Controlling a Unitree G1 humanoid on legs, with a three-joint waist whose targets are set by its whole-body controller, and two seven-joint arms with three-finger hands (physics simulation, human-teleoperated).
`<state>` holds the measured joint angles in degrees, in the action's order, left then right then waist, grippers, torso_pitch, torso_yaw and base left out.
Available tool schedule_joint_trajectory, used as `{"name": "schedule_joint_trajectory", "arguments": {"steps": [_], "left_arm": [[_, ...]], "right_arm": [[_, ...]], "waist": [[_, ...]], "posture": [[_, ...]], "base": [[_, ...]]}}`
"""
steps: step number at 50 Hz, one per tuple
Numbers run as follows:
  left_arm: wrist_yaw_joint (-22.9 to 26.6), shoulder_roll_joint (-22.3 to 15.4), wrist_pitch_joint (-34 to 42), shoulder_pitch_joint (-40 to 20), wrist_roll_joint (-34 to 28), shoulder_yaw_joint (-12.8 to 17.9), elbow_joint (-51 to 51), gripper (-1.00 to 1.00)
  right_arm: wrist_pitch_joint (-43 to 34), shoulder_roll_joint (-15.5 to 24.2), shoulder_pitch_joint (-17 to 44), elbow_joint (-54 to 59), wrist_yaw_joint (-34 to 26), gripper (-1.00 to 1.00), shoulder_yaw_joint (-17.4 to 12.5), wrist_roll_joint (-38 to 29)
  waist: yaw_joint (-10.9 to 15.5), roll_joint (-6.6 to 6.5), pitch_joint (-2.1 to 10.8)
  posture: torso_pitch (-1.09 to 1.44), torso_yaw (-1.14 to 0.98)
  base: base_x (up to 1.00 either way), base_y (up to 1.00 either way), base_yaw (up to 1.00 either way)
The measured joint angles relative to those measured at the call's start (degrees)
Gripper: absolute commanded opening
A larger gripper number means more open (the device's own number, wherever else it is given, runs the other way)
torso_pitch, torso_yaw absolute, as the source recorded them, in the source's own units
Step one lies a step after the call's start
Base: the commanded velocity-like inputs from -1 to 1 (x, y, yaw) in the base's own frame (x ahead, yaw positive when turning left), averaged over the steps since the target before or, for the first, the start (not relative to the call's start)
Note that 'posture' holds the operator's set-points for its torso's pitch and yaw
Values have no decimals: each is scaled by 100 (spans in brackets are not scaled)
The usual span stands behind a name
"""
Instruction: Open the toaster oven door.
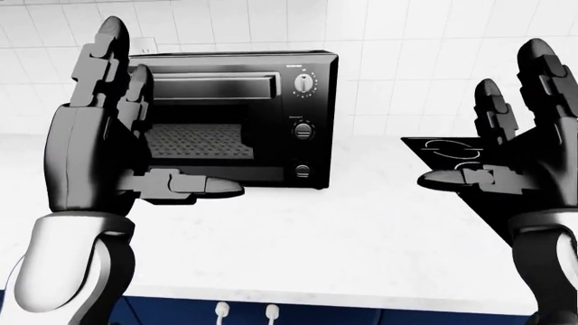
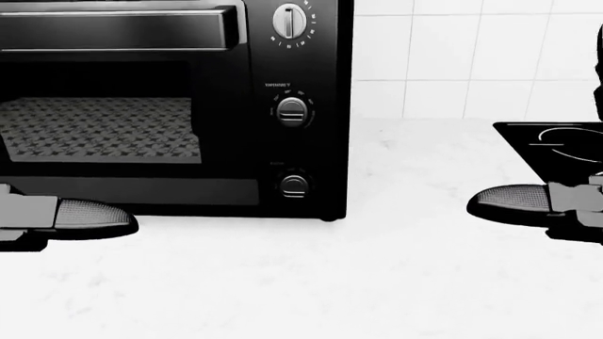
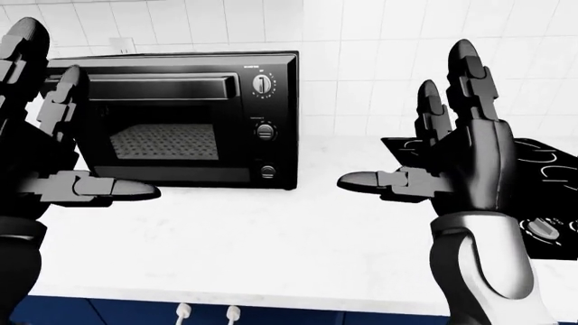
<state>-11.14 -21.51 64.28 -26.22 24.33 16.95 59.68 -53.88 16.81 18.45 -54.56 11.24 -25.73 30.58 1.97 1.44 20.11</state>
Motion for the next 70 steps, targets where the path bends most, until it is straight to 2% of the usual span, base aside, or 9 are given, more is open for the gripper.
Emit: {"name": "schedule_joint_trajectory", "arguments": {"steps": [5, 9, 14, 18, 24, 31, 43, 53, 70], "left_arm": [[320, -3, 134, -342, -447, -150, -183, 100], [697, -182, -28, -494, -1070, -498, -619, 100], [1397, -355, -488, -696, -2562, -1247, -1414, 100], [2225, -127, -1183, -787, -4155, -1673, -2252, 100], [3198, 500, -2500, -724, -6284, -1650, -3043, 100], [3461, 928, -4051, -615, -7898, -1538, -3920, 100], [3153, 1172, -5065, -468, -8558, -1549, -4814, 100], [3379, 1179, -5431, -326, -8769, -1628, -5338, 100], [3240, 907, -6160, -1063, -9189, -1607, -6693, 100]], "right_arm": [[-99, 234, 26, -228, 391, 100, -122, 530], [-137, 364, -5, -221, 591, 100, -119, 848], [13, 435, -80, -107, 692, 100, -56, 926], [108, 444, -110, -55, 678, 100, -45, 908], [147, 423, -134, -74, 663, 100, -28, 882], [155, 409, -171, -125, 653, 100, -45, 904], [102, 454, -110, -180, 742, 100, -69, 1030], [171, 432, -177, -142, 730, 100, -46, 1017], [185, 301, -201, -202, 676, 100, 12, 845]], "waist": [[0, 27, 100], [-1, 42, 131], [-12, 69, 154], [-25, 95, 165], [-76, 158, 183], [-113, 257, 216], [-123, 286, 262], [-131, 287, 268], [-122, 249, 292]], "posture": [[-63, 0], [-63, 0], [-63, 0], [-63, 0], [-63, 0], [-63, 0], [-63, 0], [-63, 0], [-63, 0]], "base": [[0, 0, 0], [0, 0, 0], [0, 0, 0], [0, 0, 0], [0, 0, 0], [0, 0, 0], [0, 0, 0], [0, 0, 0], [0, 0, 0]]}}
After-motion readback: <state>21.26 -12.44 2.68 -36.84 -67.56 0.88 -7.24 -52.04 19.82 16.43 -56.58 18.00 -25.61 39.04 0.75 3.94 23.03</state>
